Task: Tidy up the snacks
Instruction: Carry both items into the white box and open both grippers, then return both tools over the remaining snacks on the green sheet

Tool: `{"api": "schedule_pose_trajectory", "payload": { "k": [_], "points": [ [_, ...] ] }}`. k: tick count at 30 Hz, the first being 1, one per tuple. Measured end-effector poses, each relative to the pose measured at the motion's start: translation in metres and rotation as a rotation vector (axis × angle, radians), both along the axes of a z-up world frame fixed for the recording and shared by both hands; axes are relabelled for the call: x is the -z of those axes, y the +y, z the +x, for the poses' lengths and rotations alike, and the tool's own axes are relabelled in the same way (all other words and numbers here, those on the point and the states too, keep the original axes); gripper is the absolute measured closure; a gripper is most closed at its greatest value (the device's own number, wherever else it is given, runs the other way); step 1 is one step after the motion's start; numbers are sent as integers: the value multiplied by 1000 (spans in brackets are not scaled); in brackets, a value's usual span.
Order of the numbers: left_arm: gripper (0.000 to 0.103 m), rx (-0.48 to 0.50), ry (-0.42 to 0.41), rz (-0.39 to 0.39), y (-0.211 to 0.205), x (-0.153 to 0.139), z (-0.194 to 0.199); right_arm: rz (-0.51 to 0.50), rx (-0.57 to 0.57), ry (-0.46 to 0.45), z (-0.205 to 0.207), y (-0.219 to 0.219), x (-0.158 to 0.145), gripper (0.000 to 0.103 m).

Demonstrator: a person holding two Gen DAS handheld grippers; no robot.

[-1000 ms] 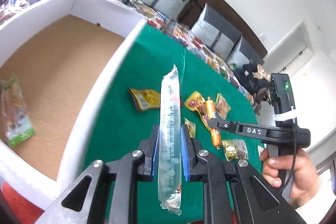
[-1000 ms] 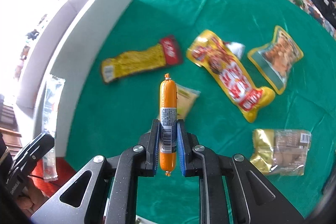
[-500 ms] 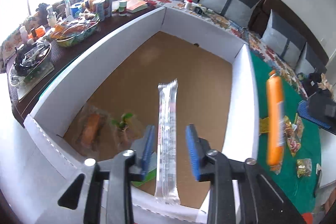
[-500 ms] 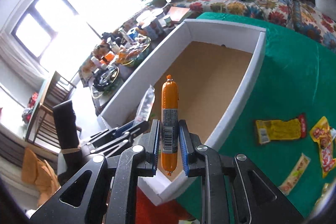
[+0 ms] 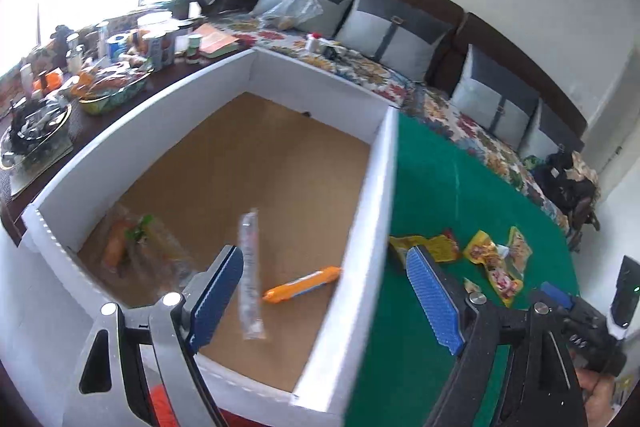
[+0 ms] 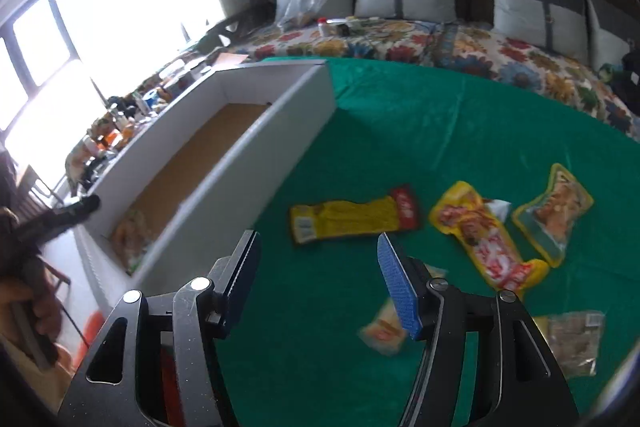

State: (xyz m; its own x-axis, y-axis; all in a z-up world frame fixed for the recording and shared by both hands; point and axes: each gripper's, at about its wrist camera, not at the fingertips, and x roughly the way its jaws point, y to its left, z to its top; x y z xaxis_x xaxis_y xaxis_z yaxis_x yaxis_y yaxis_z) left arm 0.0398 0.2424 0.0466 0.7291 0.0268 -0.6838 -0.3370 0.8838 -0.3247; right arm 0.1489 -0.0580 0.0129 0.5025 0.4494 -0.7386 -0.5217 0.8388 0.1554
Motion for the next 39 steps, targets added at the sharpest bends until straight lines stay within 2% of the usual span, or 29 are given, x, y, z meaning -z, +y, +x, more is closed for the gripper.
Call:
{"api": "schedule_pose_trajectory", "payload": {
  "k": [3, 6, 10, 13, 16, 23, 26, 30, 39],
  "points": [
    [10, 137, -11, 16, -60, 1, 15, -83, 107, -72, -25, -69, 28, 39],
    [9, 262, 62, 36, -120, 30, 34, -99, 264, -87, -46, -138, 53, 39],
    [9, 324, 194, 59, -165, 91, 52, -111, 447, -63, -66, -206, 81, 39],
    [9, 340, 230, 138, -180, 118, 55, -52, 509, -7, -62, -231, 82, 39],
    [9, 315, 247, 198, -176, 131, 55, -79, 512, -37, -57, -232, 79, 34],
    [9, 235, 267, 167, -147, 148, 52, -42, 520, 44, -48, -231, 99, 34],
    [9, 243, 273, 202, -149, 151, 53, -52, 509, 56, -44, -226, 104, 34],
    [3, 261, 286, 262, -157, 155, 55, -78, 495, 74, -44, -222, 112, 34],
    [0, 256, 279, 262, -160, 159, 55, -82, 512, 104, -42, -225, 120, 34]
  ]
}}
